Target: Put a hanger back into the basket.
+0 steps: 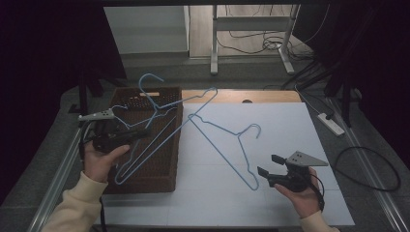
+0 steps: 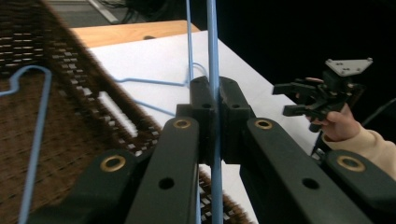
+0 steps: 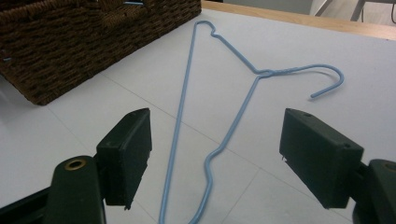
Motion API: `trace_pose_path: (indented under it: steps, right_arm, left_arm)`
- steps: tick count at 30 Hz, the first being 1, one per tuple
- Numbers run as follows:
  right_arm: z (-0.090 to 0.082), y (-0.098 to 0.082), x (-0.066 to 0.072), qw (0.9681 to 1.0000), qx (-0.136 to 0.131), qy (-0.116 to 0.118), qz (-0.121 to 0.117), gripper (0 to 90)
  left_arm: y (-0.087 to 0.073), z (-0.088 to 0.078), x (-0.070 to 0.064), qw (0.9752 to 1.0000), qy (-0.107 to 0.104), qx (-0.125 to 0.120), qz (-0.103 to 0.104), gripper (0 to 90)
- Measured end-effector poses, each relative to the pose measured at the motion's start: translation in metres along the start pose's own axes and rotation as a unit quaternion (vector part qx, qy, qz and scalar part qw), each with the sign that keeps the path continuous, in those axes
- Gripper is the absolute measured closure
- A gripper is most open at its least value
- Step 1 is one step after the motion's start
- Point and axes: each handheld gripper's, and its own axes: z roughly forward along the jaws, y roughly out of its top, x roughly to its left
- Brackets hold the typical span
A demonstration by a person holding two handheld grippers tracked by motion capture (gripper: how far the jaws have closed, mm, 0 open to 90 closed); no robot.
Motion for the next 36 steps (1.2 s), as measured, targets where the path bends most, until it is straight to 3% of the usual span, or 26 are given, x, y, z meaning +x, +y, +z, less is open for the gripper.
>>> trace_pose_path:
  steps: [8, 22, 30, 36]
  right_arm:
    - [-0.001, -0.001, -0.003, 1.0, -0.001, -0.004, 0.0, 25.3]
    - [-0.001, -0.002, -0.004, 0.9998, 0.003, -0.017, -0.006, 24.0]
    - [0.0, -0.002, -0.004, 0.9998, 0.007, -0.019, -0.01, 23.9]
    - [0.001, -0.003, -0.004, 0.9997, 0.01, -0.019, -0.011, 23.9]
  left_arm:
    - [-0.004, -0.02, 0.024, 0.999, 0.042, 0.003, -0.015, 86.2]
    - [-0.016, -0.043, 0.067, 0.9949, 0.086, 0.006, -0.052, 85.9]
    - [-0.006, -0.043, 0.073, 0.9933, 0.106, 0.012, -0.045, 86.2]
    - [-0.002, -0.029, 0.08, 0.9917, 0.116, 0.038, -0.04, 86.2]
